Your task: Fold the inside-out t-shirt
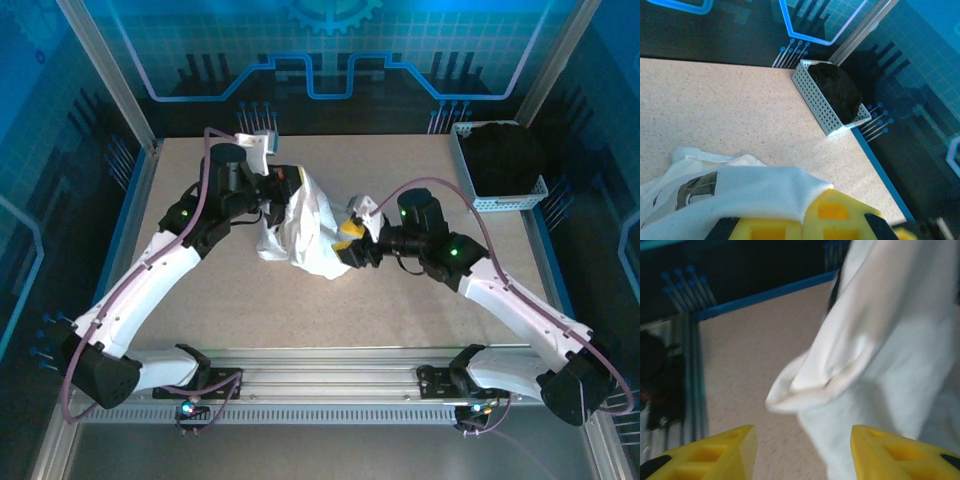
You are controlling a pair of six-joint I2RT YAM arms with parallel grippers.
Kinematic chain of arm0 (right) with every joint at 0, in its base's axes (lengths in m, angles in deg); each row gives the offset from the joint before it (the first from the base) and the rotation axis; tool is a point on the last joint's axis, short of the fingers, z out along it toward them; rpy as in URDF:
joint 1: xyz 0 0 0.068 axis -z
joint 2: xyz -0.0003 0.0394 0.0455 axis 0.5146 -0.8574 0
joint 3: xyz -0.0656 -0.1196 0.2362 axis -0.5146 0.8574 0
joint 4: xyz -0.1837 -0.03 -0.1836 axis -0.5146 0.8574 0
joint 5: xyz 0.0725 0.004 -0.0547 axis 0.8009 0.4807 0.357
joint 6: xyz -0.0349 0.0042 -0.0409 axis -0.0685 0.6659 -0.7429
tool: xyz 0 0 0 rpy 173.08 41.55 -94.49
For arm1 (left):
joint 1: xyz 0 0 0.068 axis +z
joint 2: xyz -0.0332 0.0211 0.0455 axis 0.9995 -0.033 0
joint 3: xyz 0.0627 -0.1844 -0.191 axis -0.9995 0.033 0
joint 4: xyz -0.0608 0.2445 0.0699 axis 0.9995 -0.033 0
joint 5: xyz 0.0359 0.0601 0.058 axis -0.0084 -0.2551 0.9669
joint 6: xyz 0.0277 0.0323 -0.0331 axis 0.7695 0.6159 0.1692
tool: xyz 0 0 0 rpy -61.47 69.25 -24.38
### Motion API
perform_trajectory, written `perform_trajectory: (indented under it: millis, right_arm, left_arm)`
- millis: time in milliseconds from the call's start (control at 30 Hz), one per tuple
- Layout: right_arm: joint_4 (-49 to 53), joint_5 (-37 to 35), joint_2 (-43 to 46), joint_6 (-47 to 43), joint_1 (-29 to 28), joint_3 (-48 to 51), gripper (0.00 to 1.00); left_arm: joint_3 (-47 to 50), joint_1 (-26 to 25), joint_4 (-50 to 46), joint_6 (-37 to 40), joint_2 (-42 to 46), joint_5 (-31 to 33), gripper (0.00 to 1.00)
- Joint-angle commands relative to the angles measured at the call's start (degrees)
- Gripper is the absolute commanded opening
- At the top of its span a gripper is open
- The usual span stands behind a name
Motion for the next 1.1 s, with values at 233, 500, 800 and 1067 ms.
perform_trajectory:
  millis: [233,500,800,1067]
  right_arm:
    - [-6.8,-12.3,-13.3,8.8,-3.7,-9.3,0.47]
    - [-9.9,6.5,-5.4,12.4,5.1,-4.0,0.00]
    - [-16.0,14.2,-7.6,24.0,8.2,-3.7,0.00]
    - [-16.6,14.2,-11.4,28.1,9.1,-5.9,0.00]
  left_arm:
    - [1.5,0.1,4.3,-0.3,0.7,-6.9,0.00]
    - [4.5,0.1,1.8,4.5,2.7,6.8,0.08]
    - [7.6,0.3,3.4,4.6,0.8,6.3,0.25]
    - [16.1,0.3,5.7,-1.4,7.0,-1.3,0.51]
